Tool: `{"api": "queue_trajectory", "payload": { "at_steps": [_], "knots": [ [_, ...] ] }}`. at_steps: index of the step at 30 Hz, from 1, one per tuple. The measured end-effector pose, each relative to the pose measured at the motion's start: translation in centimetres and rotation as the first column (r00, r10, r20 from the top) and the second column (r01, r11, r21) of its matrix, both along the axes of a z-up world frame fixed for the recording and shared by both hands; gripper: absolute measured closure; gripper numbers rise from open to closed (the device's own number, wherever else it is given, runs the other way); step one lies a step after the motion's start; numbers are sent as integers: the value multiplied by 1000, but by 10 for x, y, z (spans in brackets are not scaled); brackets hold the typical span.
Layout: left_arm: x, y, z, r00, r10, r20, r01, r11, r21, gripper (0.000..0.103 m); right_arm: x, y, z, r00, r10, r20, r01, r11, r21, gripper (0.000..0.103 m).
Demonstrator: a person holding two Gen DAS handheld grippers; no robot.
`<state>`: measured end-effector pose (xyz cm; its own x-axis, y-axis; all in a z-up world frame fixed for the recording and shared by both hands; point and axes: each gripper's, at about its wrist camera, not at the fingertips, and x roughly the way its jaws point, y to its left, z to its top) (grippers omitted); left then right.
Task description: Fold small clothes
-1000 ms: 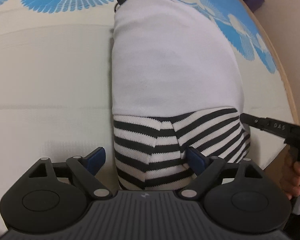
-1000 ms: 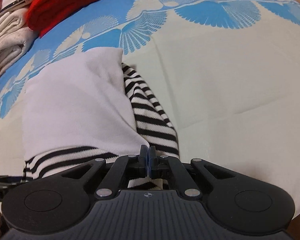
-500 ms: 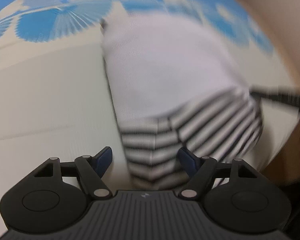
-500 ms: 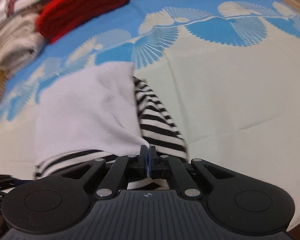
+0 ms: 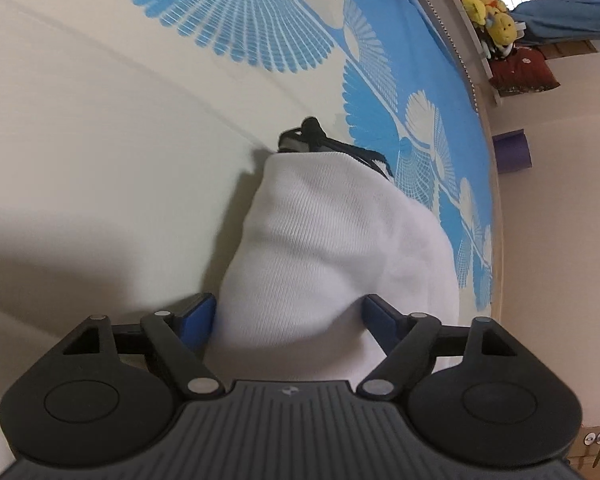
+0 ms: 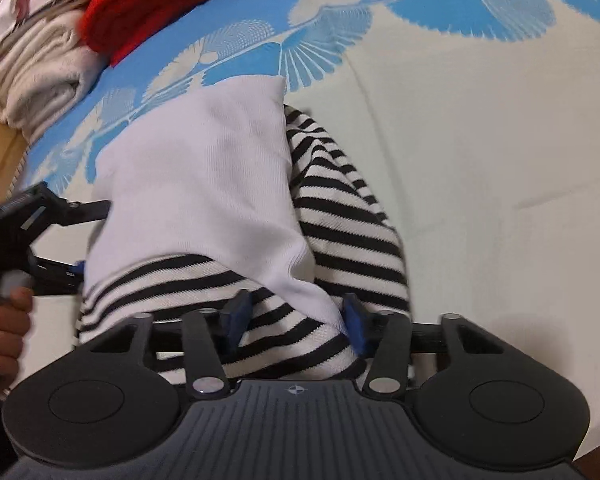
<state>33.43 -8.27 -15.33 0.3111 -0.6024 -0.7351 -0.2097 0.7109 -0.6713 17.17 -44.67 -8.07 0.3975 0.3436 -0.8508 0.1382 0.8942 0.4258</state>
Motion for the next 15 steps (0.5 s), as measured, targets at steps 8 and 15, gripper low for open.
{"api": "queue_trajectory", "payload": {
  "at_steps": [8, 15],
  "knots": [
    [6, -13, 31, 988, -60, 144, 46, 994, 101, 64, -1, 9, 7, 1000, -15, 25, 15, 1000, -6, 93],
    [10, 10, 104, 900, -126, 418, 13, 965, 263, 65, 21, 35, 25, 990, -50, 132, 43, 998, 55, 95]
  ]
}}
